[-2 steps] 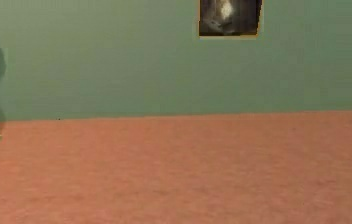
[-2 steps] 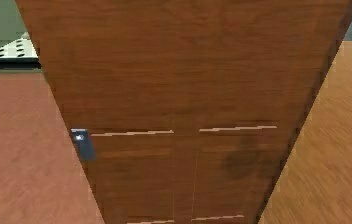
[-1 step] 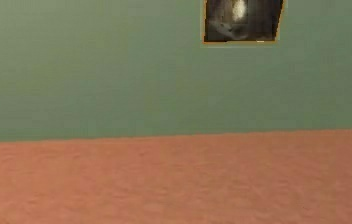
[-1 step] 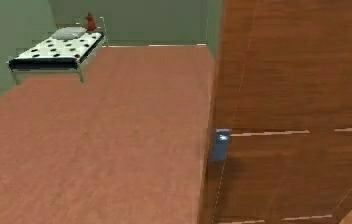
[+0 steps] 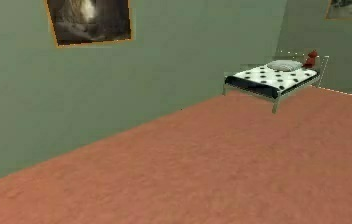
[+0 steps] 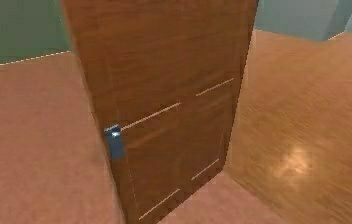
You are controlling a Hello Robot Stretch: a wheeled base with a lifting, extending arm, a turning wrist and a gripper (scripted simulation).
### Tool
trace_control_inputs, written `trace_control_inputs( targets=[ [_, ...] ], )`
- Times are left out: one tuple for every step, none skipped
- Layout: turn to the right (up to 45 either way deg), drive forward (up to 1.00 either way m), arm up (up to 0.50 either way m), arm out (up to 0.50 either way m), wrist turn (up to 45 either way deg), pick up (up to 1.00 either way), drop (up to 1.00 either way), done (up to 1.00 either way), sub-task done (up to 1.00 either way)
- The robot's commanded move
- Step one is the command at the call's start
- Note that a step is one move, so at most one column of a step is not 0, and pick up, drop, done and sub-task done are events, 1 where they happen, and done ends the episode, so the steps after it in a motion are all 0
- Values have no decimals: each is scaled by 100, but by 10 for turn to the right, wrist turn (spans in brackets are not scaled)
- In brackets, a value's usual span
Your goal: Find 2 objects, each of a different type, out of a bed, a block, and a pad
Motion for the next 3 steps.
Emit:
trace_control_inputs(
  targets=[
    [0,45,0,0,0,0,0,0,0],
    [420,0,0,0,0,0,0,0,0],
    [0,100,0,0,0,0,0,0,0]
  ],
)
